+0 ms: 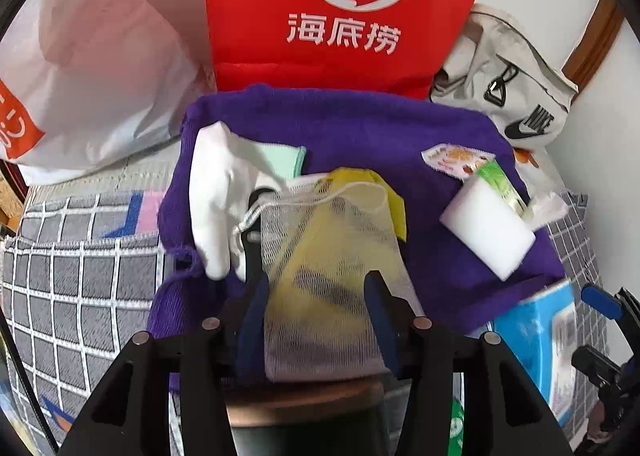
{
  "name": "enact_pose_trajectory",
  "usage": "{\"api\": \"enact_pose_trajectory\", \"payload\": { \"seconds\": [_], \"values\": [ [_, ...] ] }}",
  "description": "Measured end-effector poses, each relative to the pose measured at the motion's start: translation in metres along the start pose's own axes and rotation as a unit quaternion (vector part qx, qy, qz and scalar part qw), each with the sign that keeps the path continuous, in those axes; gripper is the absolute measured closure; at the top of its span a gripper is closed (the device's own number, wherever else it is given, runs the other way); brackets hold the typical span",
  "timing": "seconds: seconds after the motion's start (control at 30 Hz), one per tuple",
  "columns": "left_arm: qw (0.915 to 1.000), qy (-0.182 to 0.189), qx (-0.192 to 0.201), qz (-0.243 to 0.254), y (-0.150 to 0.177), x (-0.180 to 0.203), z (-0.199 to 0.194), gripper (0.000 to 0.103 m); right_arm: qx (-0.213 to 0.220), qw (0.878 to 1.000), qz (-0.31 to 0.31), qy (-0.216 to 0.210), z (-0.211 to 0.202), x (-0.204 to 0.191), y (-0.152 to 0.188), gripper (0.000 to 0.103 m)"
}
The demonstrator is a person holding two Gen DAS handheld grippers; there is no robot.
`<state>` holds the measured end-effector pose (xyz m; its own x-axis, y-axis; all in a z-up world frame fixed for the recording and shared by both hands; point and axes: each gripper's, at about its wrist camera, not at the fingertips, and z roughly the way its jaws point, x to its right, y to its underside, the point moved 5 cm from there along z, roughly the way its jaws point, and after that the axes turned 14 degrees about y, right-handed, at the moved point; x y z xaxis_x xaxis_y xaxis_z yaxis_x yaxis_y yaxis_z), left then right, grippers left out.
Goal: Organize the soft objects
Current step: 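Lower the tissue and mesh bag onto the purple towel and open both tools, then move both tools back toward the black watch strap and green packet on the bed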
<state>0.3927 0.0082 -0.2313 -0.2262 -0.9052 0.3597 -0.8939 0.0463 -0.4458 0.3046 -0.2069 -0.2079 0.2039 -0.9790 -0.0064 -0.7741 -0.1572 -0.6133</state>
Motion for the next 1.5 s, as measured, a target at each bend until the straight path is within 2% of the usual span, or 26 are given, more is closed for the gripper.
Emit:
{"api": "enact_pose_trajectory", "payload": {
  "seconds": [0.07, 0.1, 0.13, 0.37, 0.47, 0.53, 0.87, 1.0, 1.07, 1.4, 1.5],
  "values": [
    [1.0, 0.002, 0.005, 0.004, -0.003, 0.001, 0.003, 0.063, -0.001, 1.0, -0.001, -0.001, 0.003, 0.0, 0.0, 0.03],
    [1.0, 0.0, 0.007, 0.005, -0.005, 0.001, 0.004, 0.072, -0.002, 1.0, -0.002, 0.0, 0.005, 0.0, 0.0, 0.03],
    [0.9999, 0.0, 0.008, 0.006, -0.007, 0.001, 0.005, 0.077, -0.003, 1.0, -0.003, 0.001, 0.007, 0.0, -0.001, 0.03],
    [0.9999, 0.006, 0.012, -0.002, -0.028, -0.002, 0.013, 0.08, -0.009, 1.0, 0.003, -0.003, 0.014, 0.0, -0.001, 0.03],
    [1.0, 0.007, 0.006, -0.004, -0.027, -0.003, 0.007, 0.068, -0.01, 1.0, 0.001, -0.008, 0.011, -0.003, -0.001, 0.03],
    [0.9999, 0.004, 0.012, -0.005, -0.024, -0.004, -0.001, 0.047, -0.011, 1.0, -0.002, -0.014, 0.008, -0.008, 0.001, 0.03],
    [0.9988, 0.03, 0.036, -0.016, 0.006, -0.004, -0.054, 0.042, -0.036, 0.997, -0.042, -0.05, -0.02, -0.058, 0.041, 0.031],
    [0.9986, 0.034, 0.036, -0.016, 0.025, -0.003, -0.071, 0.042, -0.042, 0.996, -0.051, -0.058, -0.036, -0.075, 0.057, 0.042],
    [0.9985, 0.035, 0.04, -0.012, 0.034, -0.004, -0.08, 0.042, -0.043, 0.996, -0.055, -0.06, -0.046, -0.081, 0.066, 0.042],
    [0.9961, 0.065, 0.06, -0.005, 0.086, 0.0, -0.115, 0.039, -0.071, 0.996, -0.043, -0.037, -0.061, -0.092, 0.111, 0.042],
    [0.9956, 0.073, 0.057, 0.002, 0.103, 0.004, -0.12, 0.038, -0.077, 0.996, -0.051, -0.014, -0.058, -0.094, 0.123, 0.042]
  ]
}}
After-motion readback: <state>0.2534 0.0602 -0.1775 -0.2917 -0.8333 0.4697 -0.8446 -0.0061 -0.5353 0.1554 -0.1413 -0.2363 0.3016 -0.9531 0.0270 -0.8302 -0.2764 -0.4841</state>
